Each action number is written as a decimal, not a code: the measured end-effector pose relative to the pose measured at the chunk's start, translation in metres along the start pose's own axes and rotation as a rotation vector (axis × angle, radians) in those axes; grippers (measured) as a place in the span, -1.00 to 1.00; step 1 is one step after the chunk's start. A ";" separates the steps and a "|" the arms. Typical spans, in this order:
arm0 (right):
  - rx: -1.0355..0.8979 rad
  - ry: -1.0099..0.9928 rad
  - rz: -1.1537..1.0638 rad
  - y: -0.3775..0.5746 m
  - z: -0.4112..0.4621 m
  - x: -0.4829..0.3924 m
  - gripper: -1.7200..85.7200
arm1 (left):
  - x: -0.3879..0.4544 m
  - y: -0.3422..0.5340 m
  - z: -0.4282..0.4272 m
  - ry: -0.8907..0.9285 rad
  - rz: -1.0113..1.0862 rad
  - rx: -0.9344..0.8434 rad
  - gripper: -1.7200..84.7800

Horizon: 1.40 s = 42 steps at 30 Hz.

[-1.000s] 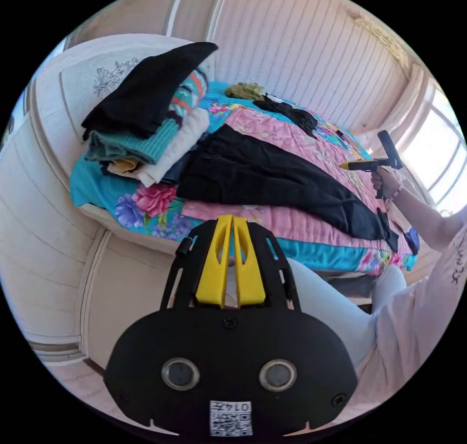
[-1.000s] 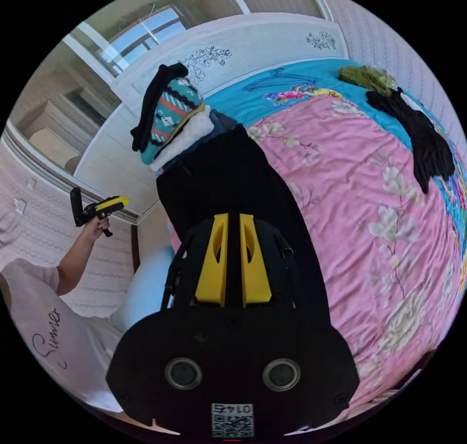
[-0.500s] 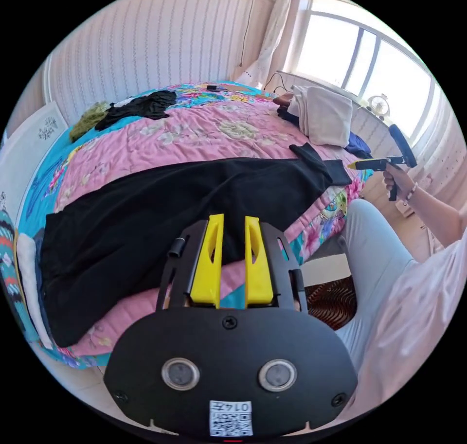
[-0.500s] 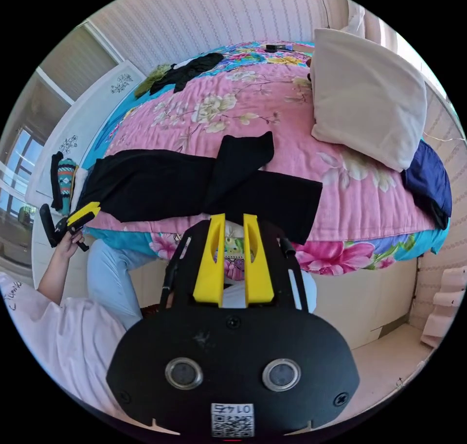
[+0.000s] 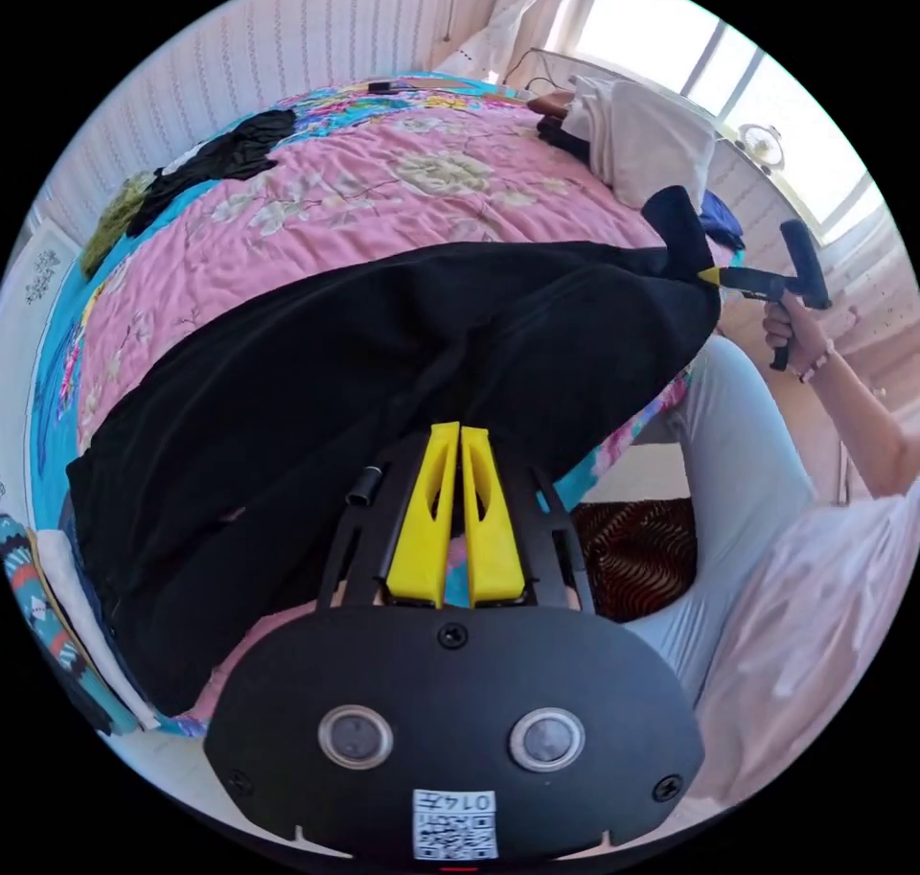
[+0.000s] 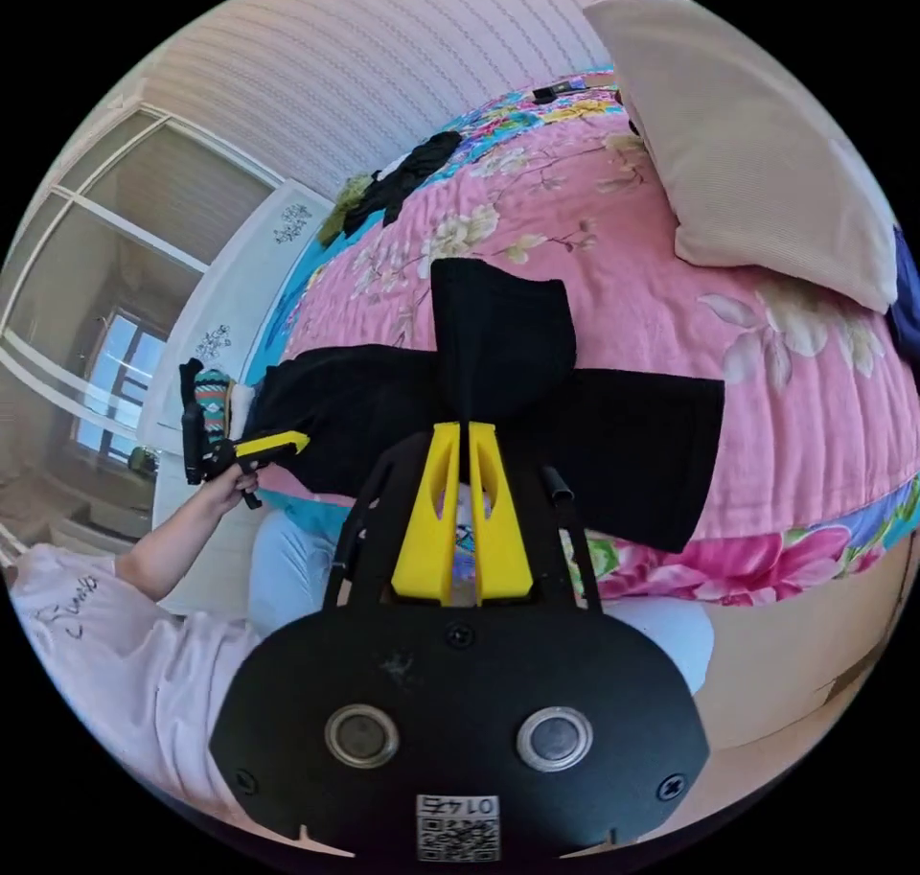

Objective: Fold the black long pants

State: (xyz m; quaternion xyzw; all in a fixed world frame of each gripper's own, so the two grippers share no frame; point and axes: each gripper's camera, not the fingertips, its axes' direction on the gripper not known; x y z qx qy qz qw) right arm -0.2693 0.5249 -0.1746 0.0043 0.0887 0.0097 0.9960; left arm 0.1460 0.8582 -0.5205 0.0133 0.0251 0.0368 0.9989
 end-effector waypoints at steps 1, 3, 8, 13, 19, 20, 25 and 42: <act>-0.032 0.011 0.015 0.025 -0.011 0.013 -0.93 | 0.007 0.005 0.002 0.021 0.026 -0.020 -0.98; -0.070 0.075 0.080 0.061 -0.025 0.036 -0.94 | 0.012 0.011 0.006 0.003 -0.006 -0.051 -0.98; 0.007 0.169 0.242 0.111 -0.071 0.089 -0.95 | 0.011 -0.015 -0.024 -0.153 -0.005 -0.006 -0.98; 0.155 0.272 0.198 0.080 -0.099 0.112 -0.87 | 0.003 -0.082 -0.028 -0.340 0.045 0.121 -0.95; 0.109 0.341 0.199 0.036 -0.077 0.154 -0.72 | -0.022 -0.169 0.040 -0.326 0.029 0.053 -0.75; 0.082 0.333 0.202 0.034 -0.072 0.159 -0.72 | -0.027 -0.182 0.062 -0.365 0.037 -0.020 -0.72; 0.062 0.400 0.148 0.040 -0.072 0.166 -0.84 | -0.046 -0.202 0.100 -0.306 -0.094 -0.098 -0.74; 0.005 0.345 -0.002 -0.095 -0.107 0.197 -0.84 | -0.084 -0.236 0.080 -0.128 -0.156 0.055 -0.94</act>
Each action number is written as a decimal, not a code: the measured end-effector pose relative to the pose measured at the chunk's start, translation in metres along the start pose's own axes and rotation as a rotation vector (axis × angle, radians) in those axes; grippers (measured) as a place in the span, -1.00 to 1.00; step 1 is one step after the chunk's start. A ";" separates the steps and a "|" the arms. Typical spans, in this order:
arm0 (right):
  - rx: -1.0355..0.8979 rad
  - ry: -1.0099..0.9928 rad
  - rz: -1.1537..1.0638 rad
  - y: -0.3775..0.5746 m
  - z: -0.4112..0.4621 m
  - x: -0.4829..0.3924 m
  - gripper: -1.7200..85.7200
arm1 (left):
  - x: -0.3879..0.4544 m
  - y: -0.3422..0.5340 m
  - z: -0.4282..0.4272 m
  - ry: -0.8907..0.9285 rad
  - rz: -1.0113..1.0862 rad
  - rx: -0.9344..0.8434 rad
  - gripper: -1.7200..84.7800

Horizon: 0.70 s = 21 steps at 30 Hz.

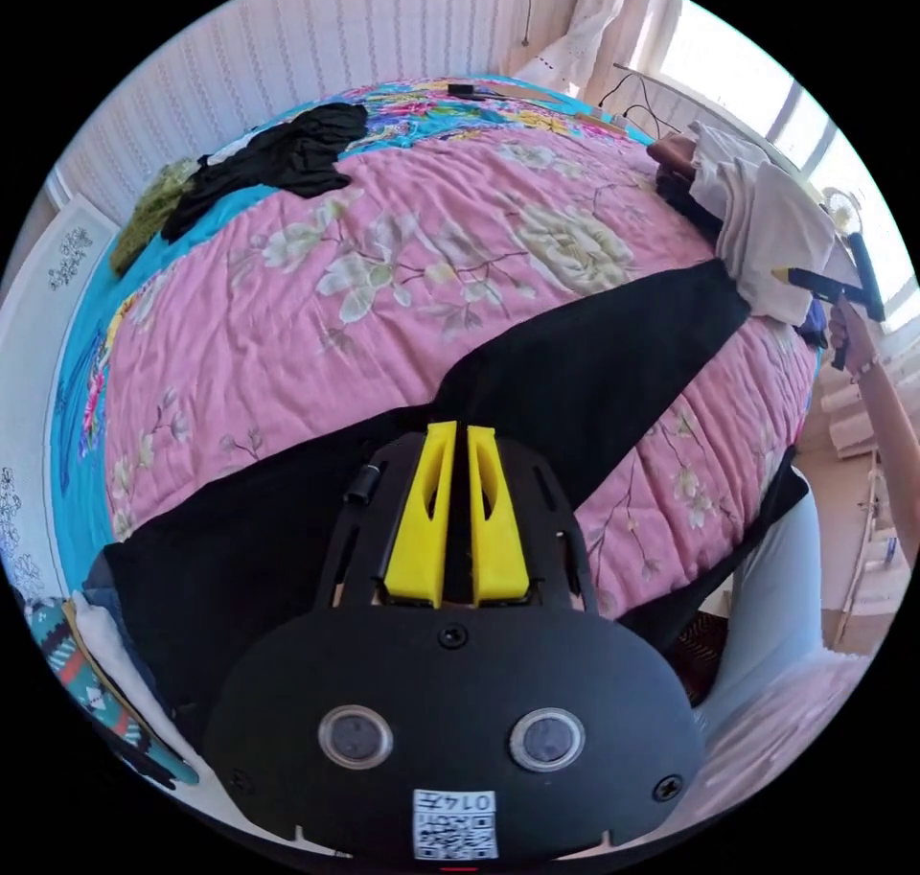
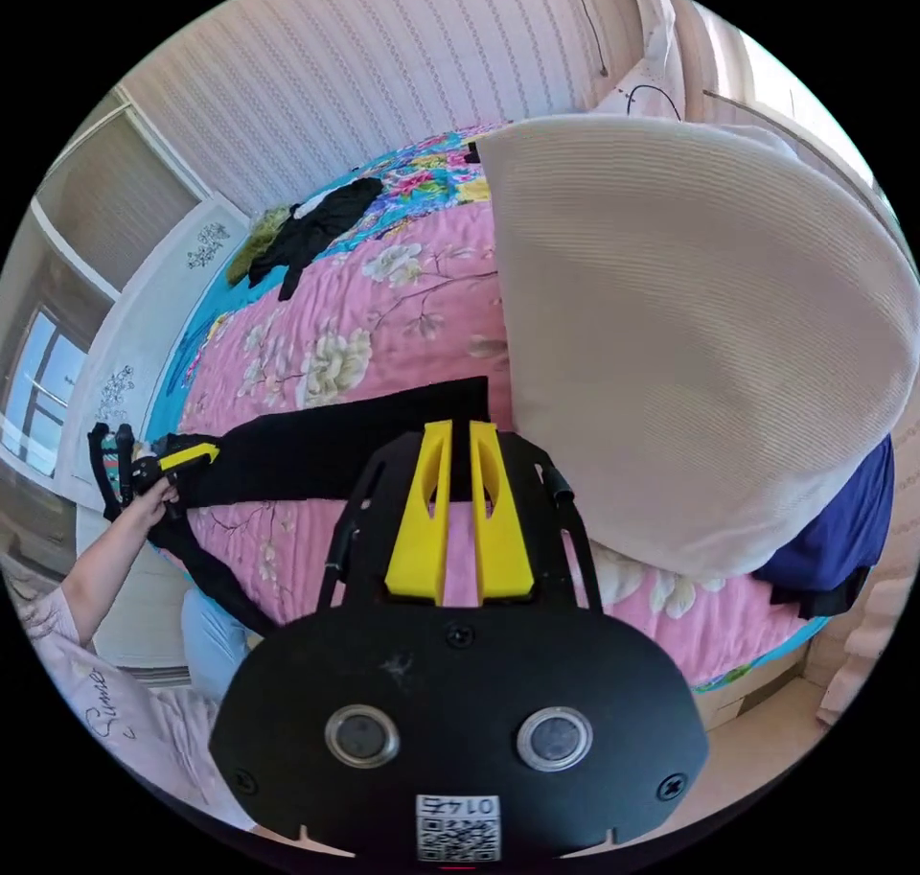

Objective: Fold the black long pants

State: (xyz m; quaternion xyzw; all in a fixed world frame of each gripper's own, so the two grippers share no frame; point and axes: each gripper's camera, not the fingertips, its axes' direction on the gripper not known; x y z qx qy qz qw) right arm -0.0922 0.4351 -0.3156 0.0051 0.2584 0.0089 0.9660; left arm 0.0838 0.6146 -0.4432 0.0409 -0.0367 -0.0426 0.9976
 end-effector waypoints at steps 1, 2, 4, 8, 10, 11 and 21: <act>-0.009 -0.041 -0.024 0.016 0.000 0.001 -0.81 | 0.008 0.011 -0.011 0.017 0.064 0.019 -0.93; -0.015 -0.055 -0.034 0.025 0.000 0.001 -0.81 | 0.018 0.026 -0.022 0.031 0.119 0.021 -0.92; -0.090 -0.055 -0.039 0.072 0.003 0.008 -0.78 | 0.034 0.055 -0.036 0.048 0.181 0.003 -0.90; -0.215 -0.111 0.041 0.145 0.016 0.023 -0.76 | 0.070 0.120 -0.046 -0.025 0.231 -0.031 -0.83; -0.243 -0.226 0.101 0.181 0.028 0.032 -0.76 | 0.081 0.136 -0.036 -0.096 0.229 -0.031 -0.80; -0.254 -0.243 0.117 0.187 0.033 0.034 -0.76 | 0.084 0.141 -0.022 -0.148 0.234 -0.070 -0.79; -0.192 -0.171 0.048 0.194 0.020 0.020 -0.95 | 0.075 0.147 -0.004 -0.128 0.100 -0.123 -0.94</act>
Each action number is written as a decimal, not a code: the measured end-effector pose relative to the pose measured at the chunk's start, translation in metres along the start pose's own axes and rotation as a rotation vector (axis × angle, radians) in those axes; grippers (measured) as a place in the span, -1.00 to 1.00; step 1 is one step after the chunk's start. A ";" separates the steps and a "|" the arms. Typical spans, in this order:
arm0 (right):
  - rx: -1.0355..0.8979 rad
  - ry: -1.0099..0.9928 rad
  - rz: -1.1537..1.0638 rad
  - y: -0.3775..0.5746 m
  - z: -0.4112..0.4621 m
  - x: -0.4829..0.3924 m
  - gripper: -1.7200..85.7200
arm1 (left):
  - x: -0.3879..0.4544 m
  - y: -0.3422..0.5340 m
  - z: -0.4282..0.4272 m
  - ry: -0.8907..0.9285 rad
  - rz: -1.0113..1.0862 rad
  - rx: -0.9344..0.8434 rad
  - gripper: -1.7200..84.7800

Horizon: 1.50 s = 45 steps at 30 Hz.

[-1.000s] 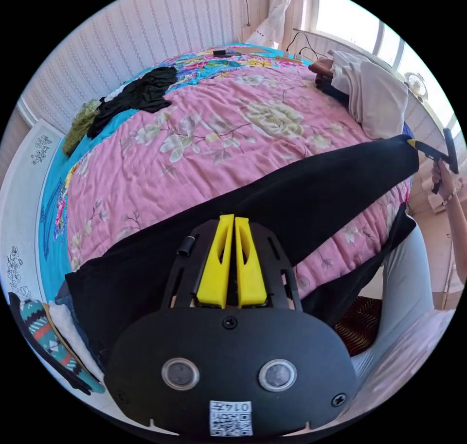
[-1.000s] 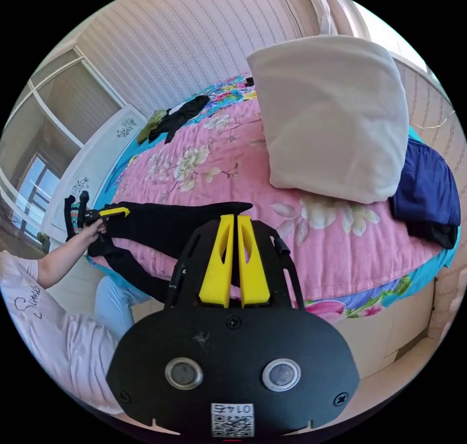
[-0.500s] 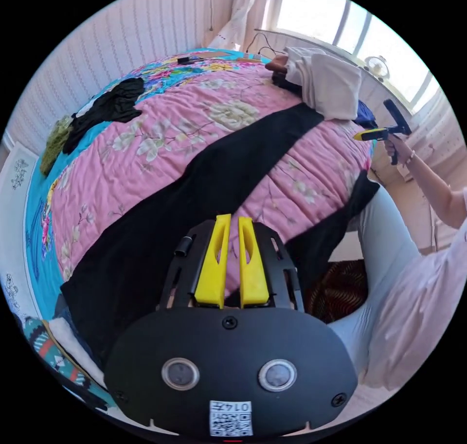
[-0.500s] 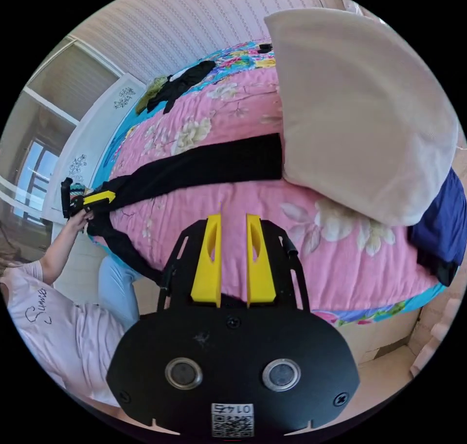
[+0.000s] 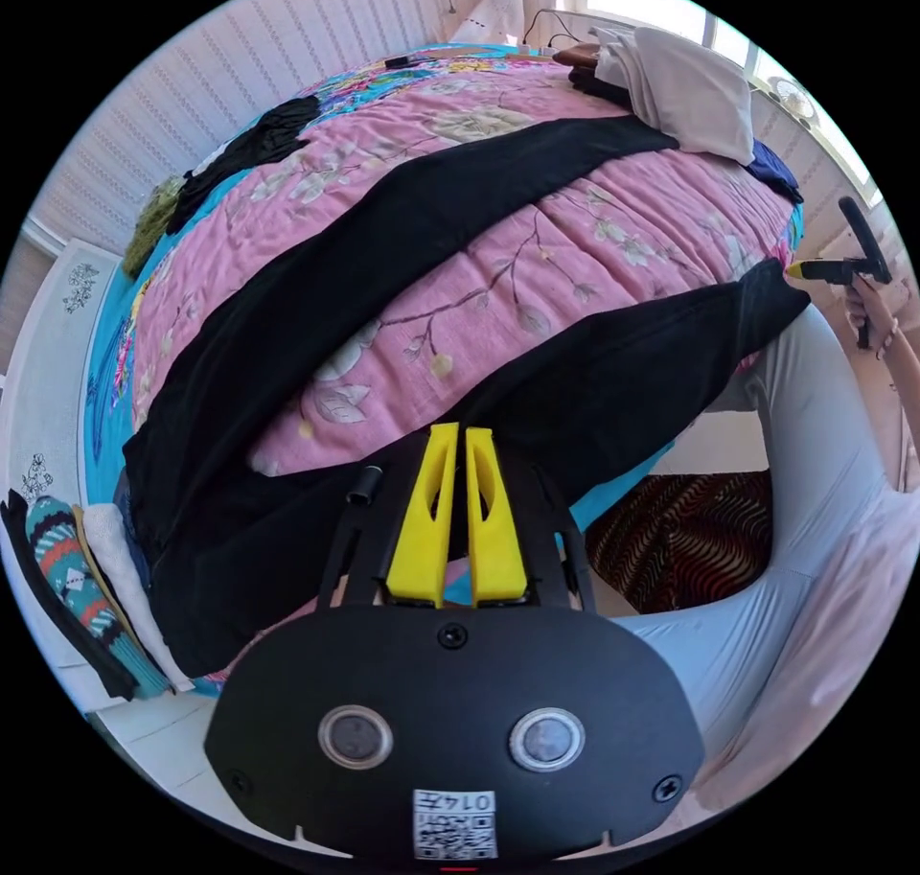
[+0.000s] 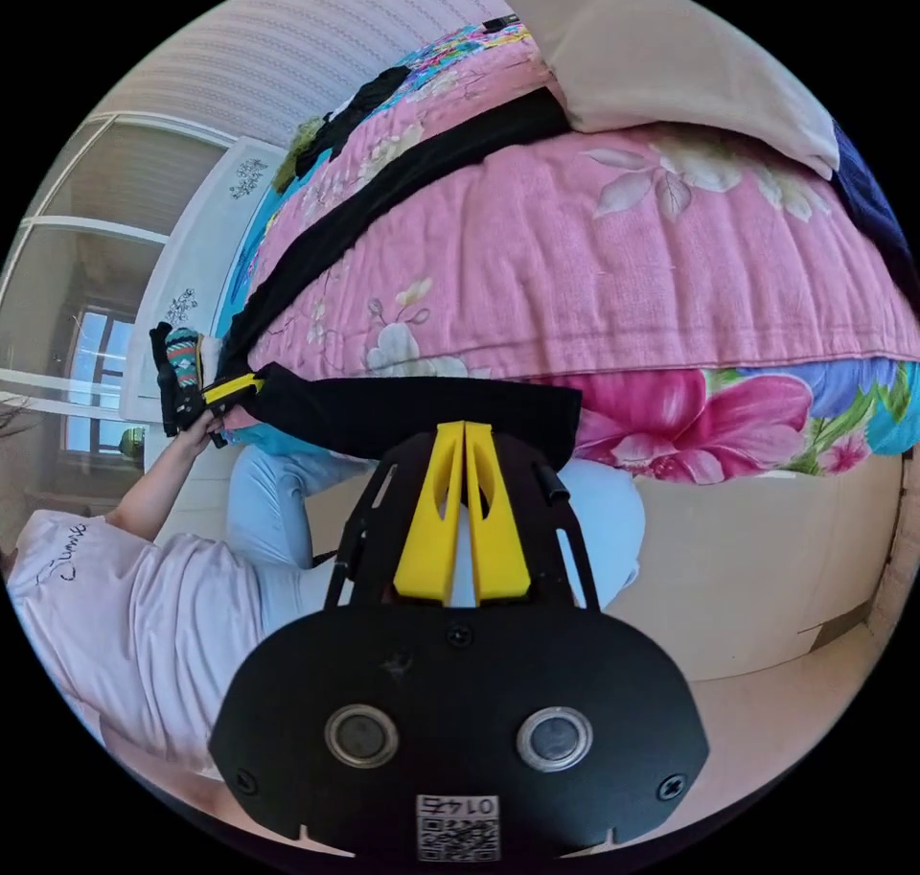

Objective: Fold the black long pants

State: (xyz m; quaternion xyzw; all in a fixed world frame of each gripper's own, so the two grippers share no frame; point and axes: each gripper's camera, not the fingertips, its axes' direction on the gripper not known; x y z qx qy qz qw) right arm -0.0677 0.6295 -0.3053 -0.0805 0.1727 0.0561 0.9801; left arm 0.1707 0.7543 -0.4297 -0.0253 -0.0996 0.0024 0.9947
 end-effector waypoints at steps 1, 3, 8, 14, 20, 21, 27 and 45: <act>0.021 0.005 0.000 0.000 -0.008 0.000 -0.95 | -0.001 0.003 -0.002 0.009 -0.005 0.008 -0.95; 0.032 0.044 0.017 0.000 -0.013 0.004 -0.93 | -0.001 0.007 -0.003 0.014 -0.013 0.017 -0.95; -0.056 0.064 0.090 -0.010 0.021 0.016 -0.78 | 0.004 0.010 0.007 0.008 -0.072 -0.009 -0.89; -0.072 0.084 0.005 -0.014 0.032 -0.009 -0.94 | 0.009 0.014 0.006 -0.050 -0.029 0.004 -0.93; 0.095 0.106 -0.009 -0.002 -0.035 -0.015 -0.96 | 0.004 0.025 -0.020 -0.027 -0.004 0.071 -0.96; 0.100 0.133 -0.012 -0.001 -0.044 -0.012 -0.95 | 0.003 0.026 -0.020 -0.021 -0.003 0.068 -0.96; -0.057 0.163 0.070 -0.016 -0.003 0.013 -0.72 | 0.003 0.028 0.001 -0.002 -0.075 -0.008 -0.91; 0.165 0.055 0.018 -0.058 -0.092 0.003 -0.89 | -0.029 0.020 -0.041 -0.082 -0.188 0.069 -0.94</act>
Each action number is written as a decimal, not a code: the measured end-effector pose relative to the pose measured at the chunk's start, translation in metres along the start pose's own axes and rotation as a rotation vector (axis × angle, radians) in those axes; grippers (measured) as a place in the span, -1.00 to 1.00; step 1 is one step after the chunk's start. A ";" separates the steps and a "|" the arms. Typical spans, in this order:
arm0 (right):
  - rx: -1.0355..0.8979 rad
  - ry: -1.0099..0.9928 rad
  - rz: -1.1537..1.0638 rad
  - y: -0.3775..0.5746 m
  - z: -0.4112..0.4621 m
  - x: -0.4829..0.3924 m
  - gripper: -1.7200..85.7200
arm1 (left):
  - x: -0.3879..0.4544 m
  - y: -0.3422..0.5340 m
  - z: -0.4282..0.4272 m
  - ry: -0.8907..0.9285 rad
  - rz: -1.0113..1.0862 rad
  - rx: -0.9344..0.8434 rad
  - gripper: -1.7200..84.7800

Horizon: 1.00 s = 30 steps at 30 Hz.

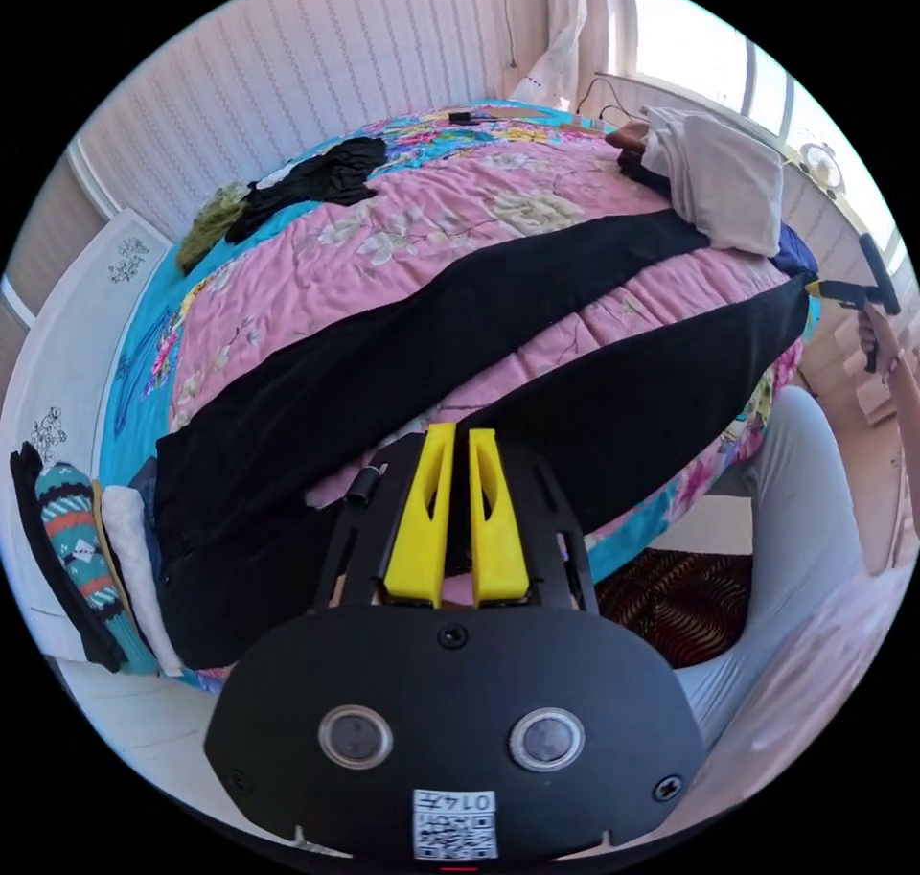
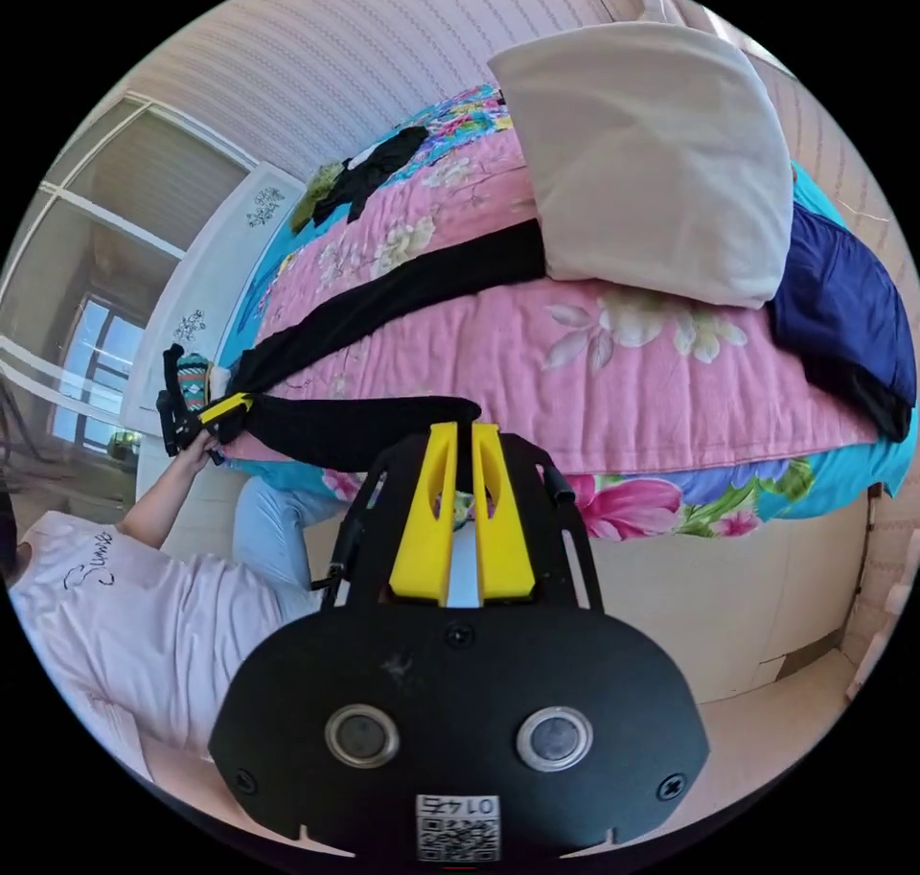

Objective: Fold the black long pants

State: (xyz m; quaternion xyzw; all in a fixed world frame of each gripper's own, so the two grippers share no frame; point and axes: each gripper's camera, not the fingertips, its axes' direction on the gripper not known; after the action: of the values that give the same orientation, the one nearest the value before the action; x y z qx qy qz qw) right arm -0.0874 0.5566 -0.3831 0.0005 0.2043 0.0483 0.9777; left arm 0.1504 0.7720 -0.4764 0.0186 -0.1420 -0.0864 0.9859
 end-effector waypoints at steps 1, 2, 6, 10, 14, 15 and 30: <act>0.008 0.037 0.060 -0.008 0.006 0.006 -0.88 | 0.002 -0.001 0.001 -0.014 0.008 -0.025 -0.93; 0.006 0.038 0.079 -0.011 0.008 0.008 -0.88 | 0.003 0.002 -0.006 -0.017 0.023 0.001 -0.93; -0.007 0.052 0.088 -0.009 0.025 0.010 -0.80 | 0.005 0.023 -0.028 -0.056 0.073 0.073 -0.94; -0.115 0.026 0.139 -0.002 0.064 0.016 -0.77 | -0.002 0.048 -0.019 -0.002 0.032 0.011 -0.94; -0.099 0.067 0.103 -0.002 0.068 0.002 -0.78 | -0.005 0.063 0.015 0.055 -0.046 -0.098 -0.96; -0.097 0.053 0.079 -0.004 0.062 -0.003 -0.80 | -0.005 0.064 0.015 0.062 -0.051 -0.089 -0.96; -0.019 0.028 0.058 -0.020 0.027 -0.014 -0.85 | -0.044 0.107 -0.029 -0.100 -0.138 0.024 -0.88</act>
State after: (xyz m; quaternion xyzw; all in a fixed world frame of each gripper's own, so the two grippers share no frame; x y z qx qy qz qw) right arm -0.0875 0.5355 -0.3534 -0.0035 0.2176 0.0786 0.9729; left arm 0.1346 0.8857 -0.5101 0.0358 -0.1905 -0.1534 0.9690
